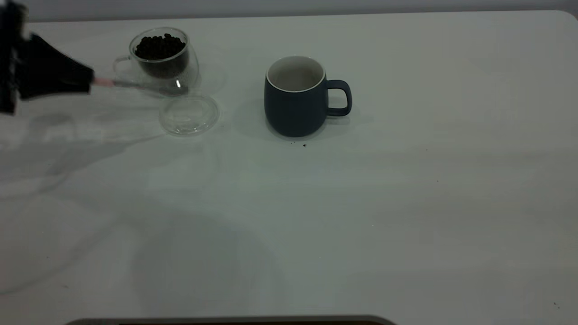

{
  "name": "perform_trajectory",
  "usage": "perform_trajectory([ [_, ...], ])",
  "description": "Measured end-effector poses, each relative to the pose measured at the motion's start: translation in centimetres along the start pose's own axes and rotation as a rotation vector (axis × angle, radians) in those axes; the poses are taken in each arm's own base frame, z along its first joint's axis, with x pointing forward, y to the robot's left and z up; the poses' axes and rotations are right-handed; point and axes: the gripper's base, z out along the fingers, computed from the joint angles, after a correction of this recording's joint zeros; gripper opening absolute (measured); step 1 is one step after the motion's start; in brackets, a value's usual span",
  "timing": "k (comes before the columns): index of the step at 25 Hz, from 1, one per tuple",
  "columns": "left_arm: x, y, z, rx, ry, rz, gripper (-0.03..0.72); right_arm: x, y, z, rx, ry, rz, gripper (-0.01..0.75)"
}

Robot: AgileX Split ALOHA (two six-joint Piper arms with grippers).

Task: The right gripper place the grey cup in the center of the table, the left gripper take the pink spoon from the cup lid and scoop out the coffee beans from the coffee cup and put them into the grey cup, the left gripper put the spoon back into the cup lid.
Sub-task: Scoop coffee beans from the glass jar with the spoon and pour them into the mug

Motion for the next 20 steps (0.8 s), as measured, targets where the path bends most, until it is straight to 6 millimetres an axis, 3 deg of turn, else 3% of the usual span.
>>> perform_trajectory([
  [5, -3.2, -3.9, -2.9, 0.042, -0.056, 0.173, 0.123, 0.0, 0.0, 0.0, 0.000, 0.000, 0.000, 0.241],
  [8, -5.1, -5.1, -3.9, 0.018, -0.111, 0.246, 0.123, 0.0, 0.0, 0.0, 0.000, 0.000, 0.000, 0.241],
  [15, -6.7, -3.8, -4.3, -0.146, -0.226, 0.223, 0.123, 0.0, 0.0, 0.0, 0.000, 0.000, 0.000, 0.241],
  [20, -6.5, -1.8, -3.1, -0.163, -0.209, 0.201, 0.123, 0.0, 0.0, 0.0, 0.000, 0.000, 0.000, 0.241],
])
